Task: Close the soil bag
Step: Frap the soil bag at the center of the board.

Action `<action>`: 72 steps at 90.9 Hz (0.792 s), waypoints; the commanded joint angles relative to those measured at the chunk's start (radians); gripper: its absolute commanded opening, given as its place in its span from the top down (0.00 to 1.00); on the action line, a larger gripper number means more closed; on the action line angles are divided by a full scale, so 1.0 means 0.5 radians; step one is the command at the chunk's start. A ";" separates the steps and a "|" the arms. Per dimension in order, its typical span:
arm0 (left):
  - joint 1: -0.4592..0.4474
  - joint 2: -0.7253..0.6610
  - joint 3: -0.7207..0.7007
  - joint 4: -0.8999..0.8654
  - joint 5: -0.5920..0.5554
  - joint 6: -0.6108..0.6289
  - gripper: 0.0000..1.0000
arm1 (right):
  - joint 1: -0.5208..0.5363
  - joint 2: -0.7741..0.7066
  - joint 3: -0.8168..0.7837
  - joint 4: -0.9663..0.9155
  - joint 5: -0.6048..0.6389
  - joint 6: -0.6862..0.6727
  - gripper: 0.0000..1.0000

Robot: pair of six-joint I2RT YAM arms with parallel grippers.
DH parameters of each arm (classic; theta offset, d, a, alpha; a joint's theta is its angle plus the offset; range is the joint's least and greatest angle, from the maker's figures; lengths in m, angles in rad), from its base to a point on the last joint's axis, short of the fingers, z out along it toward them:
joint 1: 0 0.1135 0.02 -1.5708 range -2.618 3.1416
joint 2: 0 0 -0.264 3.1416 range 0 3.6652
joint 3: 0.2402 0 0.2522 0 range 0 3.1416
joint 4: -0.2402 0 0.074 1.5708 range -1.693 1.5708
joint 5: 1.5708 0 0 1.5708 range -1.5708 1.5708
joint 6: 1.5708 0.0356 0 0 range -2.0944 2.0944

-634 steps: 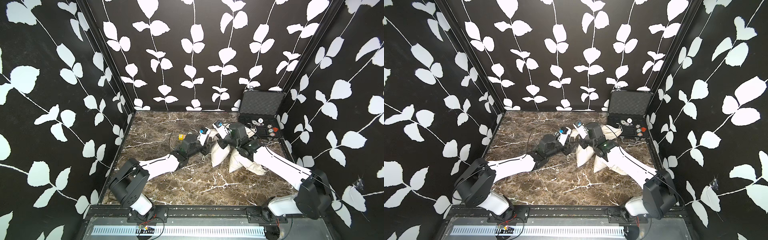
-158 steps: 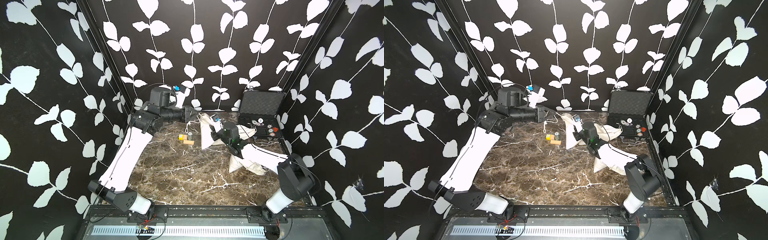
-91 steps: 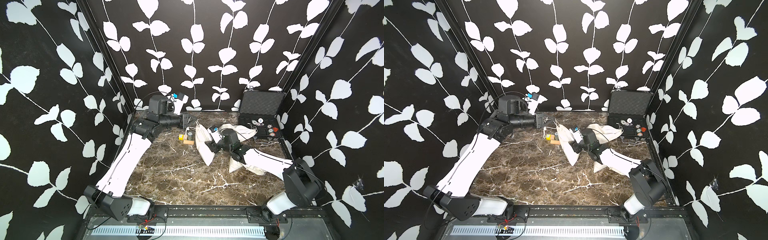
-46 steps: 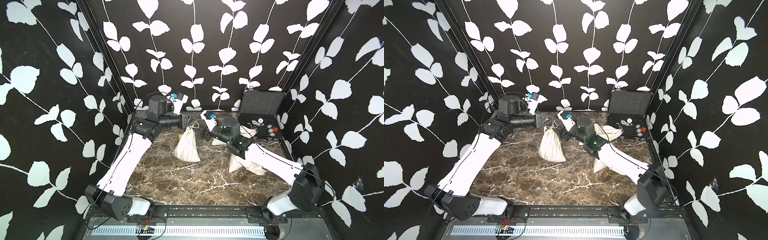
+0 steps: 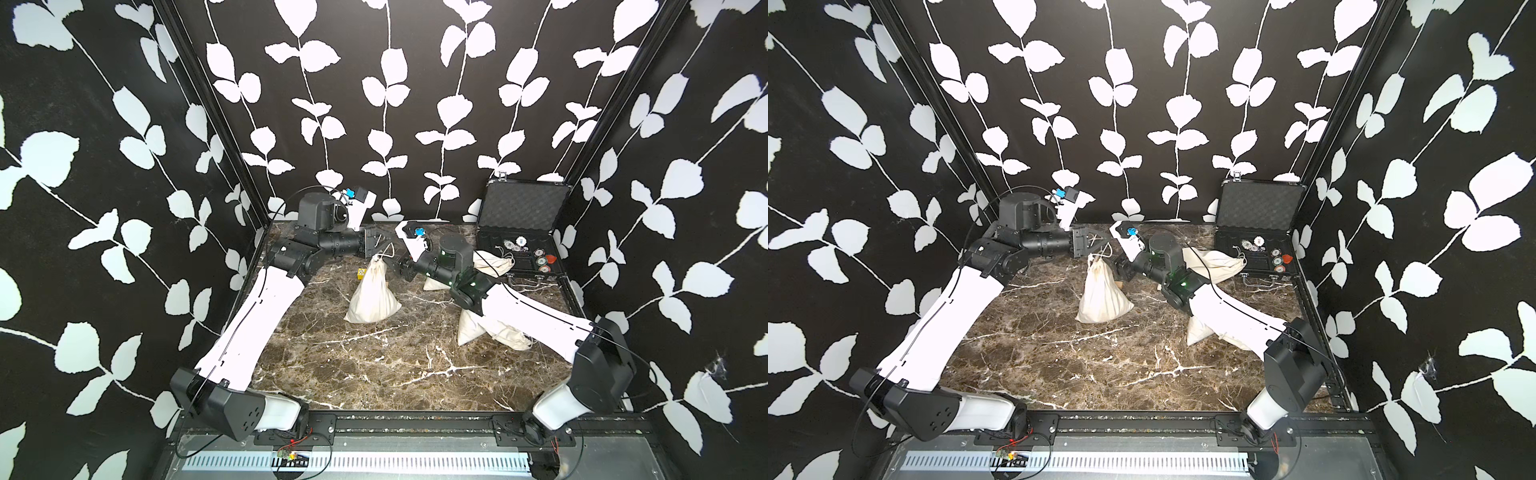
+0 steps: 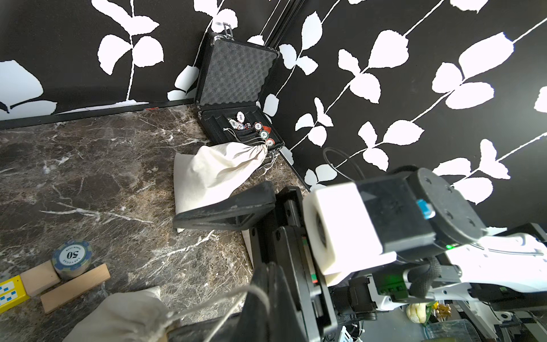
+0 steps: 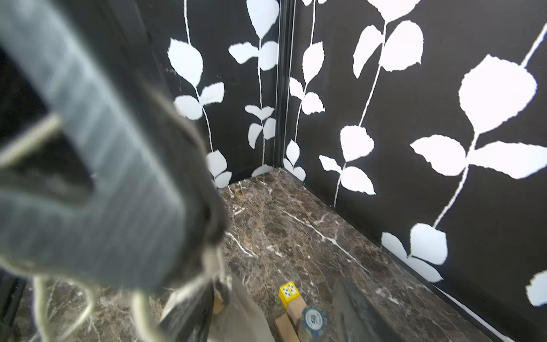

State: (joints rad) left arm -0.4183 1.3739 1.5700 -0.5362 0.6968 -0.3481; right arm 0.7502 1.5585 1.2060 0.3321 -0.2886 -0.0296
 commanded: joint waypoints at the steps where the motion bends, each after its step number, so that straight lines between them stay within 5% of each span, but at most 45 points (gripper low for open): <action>1: -0.001 -0.032 0.037 0.167 0.058 0.023 1.00 | 0.021 -0.135 -0.086 0.056 -0.057 -0.067 0.33; 33: -0.001 -0.080 0.026 0.162 0.040 0.027 1.00 | 0.024 -0.135 -0.160 0.404 -0.244 0.093 0.28; 72: -0.005 -0.064 0.014 0.233 0.096 -0.039 1.00 | 0.024 -0.309 -0.319 0.178 -0.101 -0.004 0.27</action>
State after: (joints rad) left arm -0.4183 1.3739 1.5696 -0.5255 0.6994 -0.3523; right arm 0.7544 1.4471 1.0714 0.4046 -0.3508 -0.0341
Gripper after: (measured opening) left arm 0.044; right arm 0.729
